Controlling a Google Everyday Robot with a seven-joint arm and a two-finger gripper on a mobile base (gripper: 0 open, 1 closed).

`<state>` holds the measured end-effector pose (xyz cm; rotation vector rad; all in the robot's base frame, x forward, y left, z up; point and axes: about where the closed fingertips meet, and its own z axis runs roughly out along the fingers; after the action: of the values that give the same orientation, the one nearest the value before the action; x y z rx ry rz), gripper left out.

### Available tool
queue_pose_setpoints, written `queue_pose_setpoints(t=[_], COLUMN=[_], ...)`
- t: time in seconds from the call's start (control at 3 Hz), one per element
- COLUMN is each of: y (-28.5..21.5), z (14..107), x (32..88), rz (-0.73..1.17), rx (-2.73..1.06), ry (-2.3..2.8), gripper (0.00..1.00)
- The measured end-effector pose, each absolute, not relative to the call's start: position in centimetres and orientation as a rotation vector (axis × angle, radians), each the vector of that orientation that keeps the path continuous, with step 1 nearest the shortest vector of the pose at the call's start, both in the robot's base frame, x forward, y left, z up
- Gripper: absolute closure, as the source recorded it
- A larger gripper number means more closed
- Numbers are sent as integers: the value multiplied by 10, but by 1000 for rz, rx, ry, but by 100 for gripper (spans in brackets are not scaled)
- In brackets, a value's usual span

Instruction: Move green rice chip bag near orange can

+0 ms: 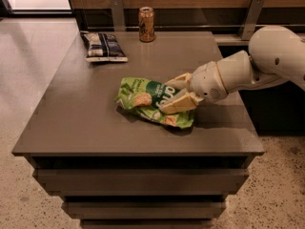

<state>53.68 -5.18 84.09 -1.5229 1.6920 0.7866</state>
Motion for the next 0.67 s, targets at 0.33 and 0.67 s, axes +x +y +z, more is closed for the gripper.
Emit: queue_pose_setpoints(t=[0.33, 0.67], y=[-61, -73], z=[852, 863], x=[543, 552], rz=[812, 805], rx=[-1429, -1355], ry=[1635, 1593], gripper=[100, 100])
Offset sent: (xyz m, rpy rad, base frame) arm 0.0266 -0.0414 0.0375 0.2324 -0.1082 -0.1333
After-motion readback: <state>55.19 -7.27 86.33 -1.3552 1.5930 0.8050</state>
